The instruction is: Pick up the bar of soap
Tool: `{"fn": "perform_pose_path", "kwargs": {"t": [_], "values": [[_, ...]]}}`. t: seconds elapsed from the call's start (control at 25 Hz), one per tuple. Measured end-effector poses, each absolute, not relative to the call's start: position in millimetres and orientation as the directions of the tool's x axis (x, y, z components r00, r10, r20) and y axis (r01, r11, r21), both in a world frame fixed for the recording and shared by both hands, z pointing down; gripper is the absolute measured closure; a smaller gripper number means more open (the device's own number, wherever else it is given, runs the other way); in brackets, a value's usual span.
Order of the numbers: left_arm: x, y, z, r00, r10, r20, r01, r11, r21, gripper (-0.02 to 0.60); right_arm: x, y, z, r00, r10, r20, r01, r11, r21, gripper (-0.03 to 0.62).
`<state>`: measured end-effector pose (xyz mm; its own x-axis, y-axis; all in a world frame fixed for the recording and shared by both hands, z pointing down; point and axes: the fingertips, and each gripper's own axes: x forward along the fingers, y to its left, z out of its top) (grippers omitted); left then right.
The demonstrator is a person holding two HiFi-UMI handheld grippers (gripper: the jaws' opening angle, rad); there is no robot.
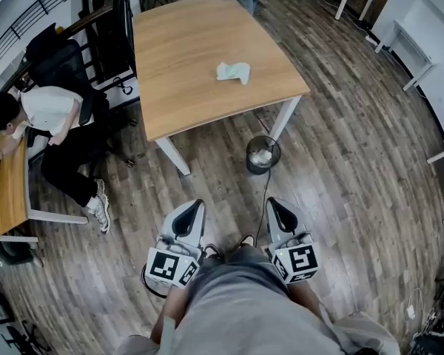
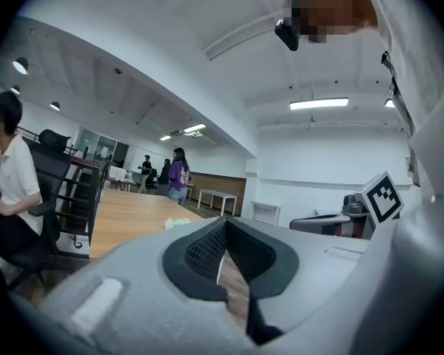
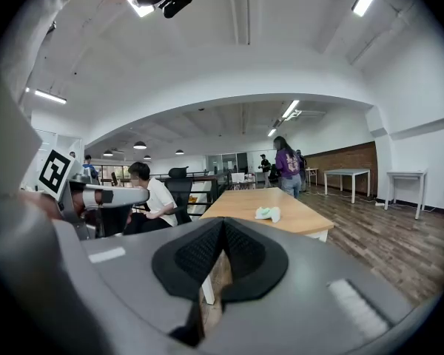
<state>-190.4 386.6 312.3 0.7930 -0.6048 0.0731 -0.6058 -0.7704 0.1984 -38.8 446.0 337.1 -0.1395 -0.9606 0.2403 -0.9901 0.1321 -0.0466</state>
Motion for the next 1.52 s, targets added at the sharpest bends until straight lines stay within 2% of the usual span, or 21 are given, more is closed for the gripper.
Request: {"fn": "perform_pose_path", "kwargs": {"t": [0.32, 0.88, 1.52], "values": [[-165.5, 383.7, 312.3, 0.780, -0.620, 0.084, -0.624, -0.761, 0.179, 0.578, -14.7, 443.5, 339.7, -0.194, -0.957, 0.216, -0.978, 0.172, -0.115, 0.592], [-120.3, 376.6, 305.1, 0.779, -0.622, 0.073, -0.626, -0.767, 0.139, 0.578, 13.7, 426.0, 336.1, -0.240, -0.950, 0.200, -0.970, 0.227, -0.086, 0.592], [-84.8, 264.3, 316.8, 0.821, -0.567, 0.060, -0.569, -0.805, 0.171, 0.578, 27.8, 326.8, 342.9, -0.229, -0.943, 0.242, -0.973, 0.216, -0.077, 0.592]]}}
